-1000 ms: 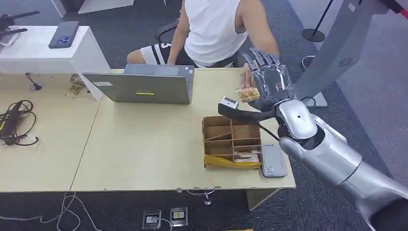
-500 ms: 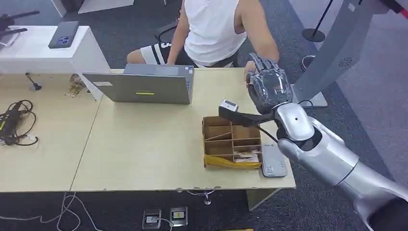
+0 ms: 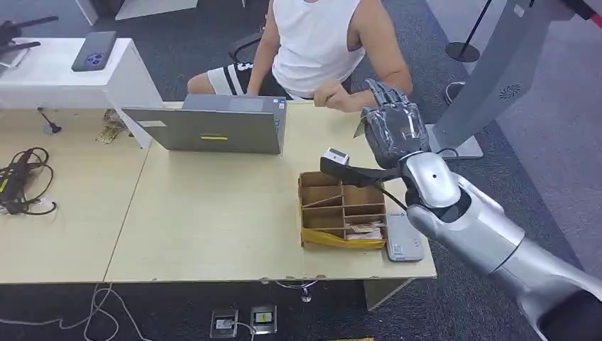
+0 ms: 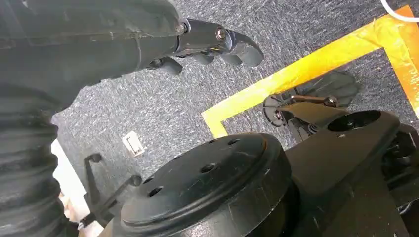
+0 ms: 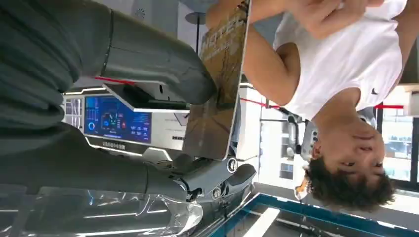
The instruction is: Pass the card to the sensor for recognition and then transmit it.
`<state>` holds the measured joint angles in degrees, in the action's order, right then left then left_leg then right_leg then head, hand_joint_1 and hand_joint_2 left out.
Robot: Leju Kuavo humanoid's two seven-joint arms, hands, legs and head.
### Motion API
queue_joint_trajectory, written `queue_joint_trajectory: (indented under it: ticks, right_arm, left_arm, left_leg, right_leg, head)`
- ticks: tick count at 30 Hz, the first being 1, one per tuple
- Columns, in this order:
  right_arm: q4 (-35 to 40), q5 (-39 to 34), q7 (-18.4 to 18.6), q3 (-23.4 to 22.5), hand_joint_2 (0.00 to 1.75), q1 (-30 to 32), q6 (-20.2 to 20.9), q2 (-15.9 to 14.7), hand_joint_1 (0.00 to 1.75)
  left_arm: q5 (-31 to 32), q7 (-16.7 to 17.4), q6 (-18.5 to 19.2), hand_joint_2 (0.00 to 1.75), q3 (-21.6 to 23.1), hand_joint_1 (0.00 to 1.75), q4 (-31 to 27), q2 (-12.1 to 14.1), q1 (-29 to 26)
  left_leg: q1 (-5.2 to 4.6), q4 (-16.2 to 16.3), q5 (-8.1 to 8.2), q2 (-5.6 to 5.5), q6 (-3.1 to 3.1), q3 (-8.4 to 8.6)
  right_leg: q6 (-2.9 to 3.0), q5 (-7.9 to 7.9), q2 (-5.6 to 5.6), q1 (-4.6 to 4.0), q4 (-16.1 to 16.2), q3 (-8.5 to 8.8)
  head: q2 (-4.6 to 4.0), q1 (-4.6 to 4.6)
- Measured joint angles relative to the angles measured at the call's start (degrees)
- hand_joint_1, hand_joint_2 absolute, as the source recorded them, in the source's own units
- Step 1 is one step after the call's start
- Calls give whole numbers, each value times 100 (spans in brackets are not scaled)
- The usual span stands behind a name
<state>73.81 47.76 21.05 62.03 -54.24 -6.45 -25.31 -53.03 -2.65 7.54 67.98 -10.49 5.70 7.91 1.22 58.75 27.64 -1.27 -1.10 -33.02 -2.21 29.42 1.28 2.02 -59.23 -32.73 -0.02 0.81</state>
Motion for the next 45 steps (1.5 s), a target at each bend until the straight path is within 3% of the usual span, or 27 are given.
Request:
queue_joint_trajectory:
  ticks: [15,22,28,32,38,45]
  right_arm:
    - [-63,-17,-24,0,175,1,-61,31,175]
    - [-74,-466,90,-125,175,197,-508,-13,175]
    - [217,-1087,370,-735,175,917,-1384,-424,175]
    - [612,-1406,516,-1545,175,1994,-1989,-854,175]
    - [1084,-1508,402,-2571,175,3146,-2188,-1246,175]
    - [1522,-1333,339,-3487,175,4032,-2262,-1333,175]
  left_arm:
    - [-26,-2,0,175,0,0,0,-2,0]
    - [-77,-2,0,175,0,0,0,-11,-1]
    - [-197,-2,0,175,-2,0,0,-22,-14]
    - [-262,22,0,175,-4,0,0,-24,-30]
    - [-284,61,0,175,-7,0,0,-22,-44]
    - [-297,61,0,175,-7,0,0,-22,-49]
  left_leg:
    - [0,0,0,0,0,0]
    - [0,1,0,-1,0,4]
    - [0,2,2,-5,2,6]
    - [1,2,3,-41,3,2]
    - [2,1,5,-30,4,-1]
    - [2,0,3,-30,2,0]
  right_leg:
    - [0,0,0,0,0,0]
    - [0,0,-1,0,2,-1]
    - [0,0,-3,0,15,3]
    - [-1,2,-36,-1,24,21]
    - [-1,2,-31,-1,25,14]
    - [-1,2,-31,-2,23,15]
  head:
    - [0,0]
    - [0,0]
    - [0,-2]
    - [0,2]
    - [0,0]
    - [0,-2]
